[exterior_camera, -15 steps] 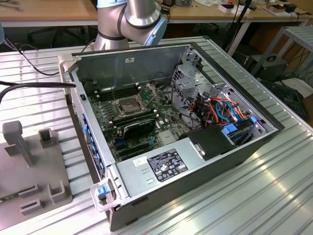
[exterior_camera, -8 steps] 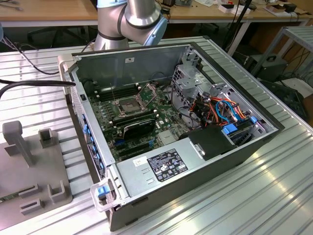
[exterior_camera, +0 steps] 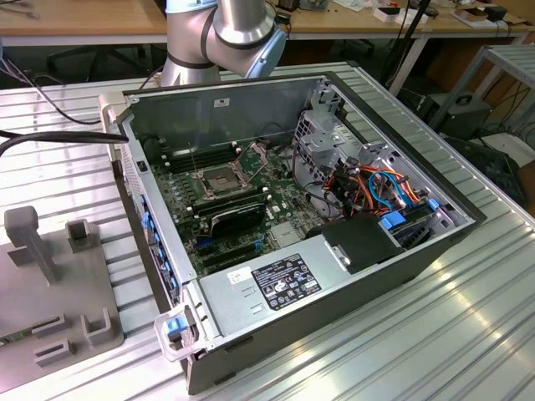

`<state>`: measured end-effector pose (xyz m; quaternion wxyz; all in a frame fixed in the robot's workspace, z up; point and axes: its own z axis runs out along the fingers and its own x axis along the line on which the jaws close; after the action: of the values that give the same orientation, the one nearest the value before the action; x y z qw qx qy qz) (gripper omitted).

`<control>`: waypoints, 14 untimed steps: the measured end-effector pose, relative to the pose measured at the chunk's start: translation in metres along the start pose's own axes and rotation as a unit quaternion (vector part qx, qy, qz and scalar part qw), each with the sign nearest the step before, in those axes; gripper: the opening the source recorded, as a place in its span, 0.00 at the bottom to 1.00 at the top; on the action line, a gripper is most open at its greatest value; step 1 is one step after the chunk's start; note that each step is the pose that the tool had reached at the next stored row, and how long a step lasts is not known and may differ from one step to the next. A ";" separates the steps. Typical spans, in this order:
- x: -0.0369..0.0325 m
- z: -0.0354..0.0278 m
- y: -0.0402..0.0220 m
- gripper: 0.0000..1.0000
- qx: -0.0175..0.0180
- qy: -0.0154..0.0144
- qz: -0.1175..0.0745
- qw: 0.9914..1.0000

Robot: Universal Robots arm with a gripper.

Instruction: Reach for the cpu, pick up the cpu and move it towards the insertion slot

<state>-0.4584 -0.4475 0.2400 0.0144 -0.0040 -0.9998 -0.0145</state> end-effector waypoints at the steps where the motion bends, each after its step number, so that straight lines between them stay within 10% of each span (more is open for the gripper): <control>1: 0.0000 -0.0011 0.0000 0.55 0.000 0.000 0.000 1.000; 14: 0.0003 -0.0096 0.0003 0.55 0.000 0.000 0.000 1.000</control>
<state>-0.4584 -0.4476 0.2496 0.0147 -0.0040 -0.9998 -0.0146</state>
